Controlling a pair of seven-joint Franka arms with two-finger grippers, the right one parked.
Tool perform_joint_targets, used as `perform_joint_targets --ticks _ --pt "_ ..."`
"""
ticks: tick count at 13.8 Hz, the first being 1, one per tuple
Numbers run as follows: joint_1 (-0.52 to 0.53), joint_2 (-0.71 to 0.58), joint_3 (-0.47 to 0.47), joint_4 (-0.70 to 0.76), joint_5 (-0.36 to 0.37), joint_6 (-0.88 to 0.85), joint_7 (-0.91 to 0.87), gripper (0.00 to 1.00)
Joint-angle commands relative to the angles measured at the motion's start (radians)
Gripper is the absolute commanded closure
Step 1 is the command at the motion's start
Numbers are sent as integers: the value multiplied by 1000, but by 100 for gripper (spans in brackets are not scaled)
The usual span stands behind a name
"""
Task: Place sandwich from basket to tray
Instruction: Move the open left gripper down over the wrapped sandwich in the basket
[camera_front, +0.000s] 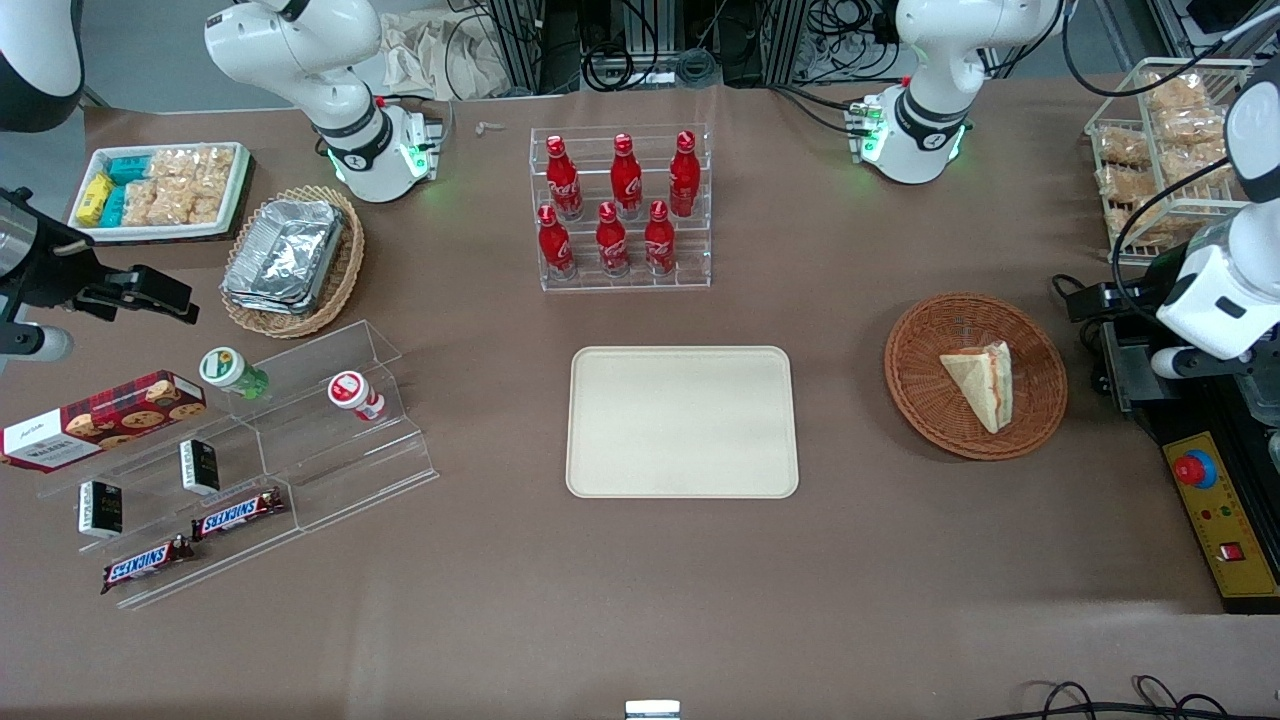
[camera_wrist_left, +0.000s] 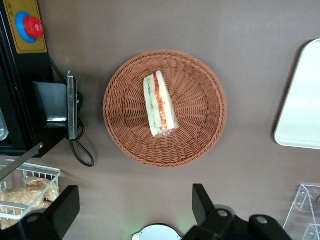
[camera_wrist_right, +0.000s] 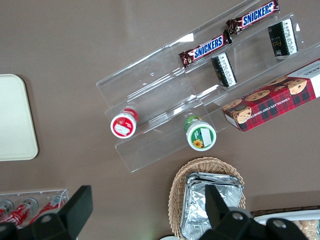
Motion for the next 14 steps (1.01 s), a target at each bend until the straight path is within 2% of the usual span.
perform_joint_targets --ticks 1,6,10,14 --pt "4 -74 7 -161 2 102 -44 0" --pt "23 -91 5 -344 -3 267 -146 0" --pt "18 -60 2 -421 -12 392 -264 0" --pt "15 21 1 -427 -12 456 -284 0"
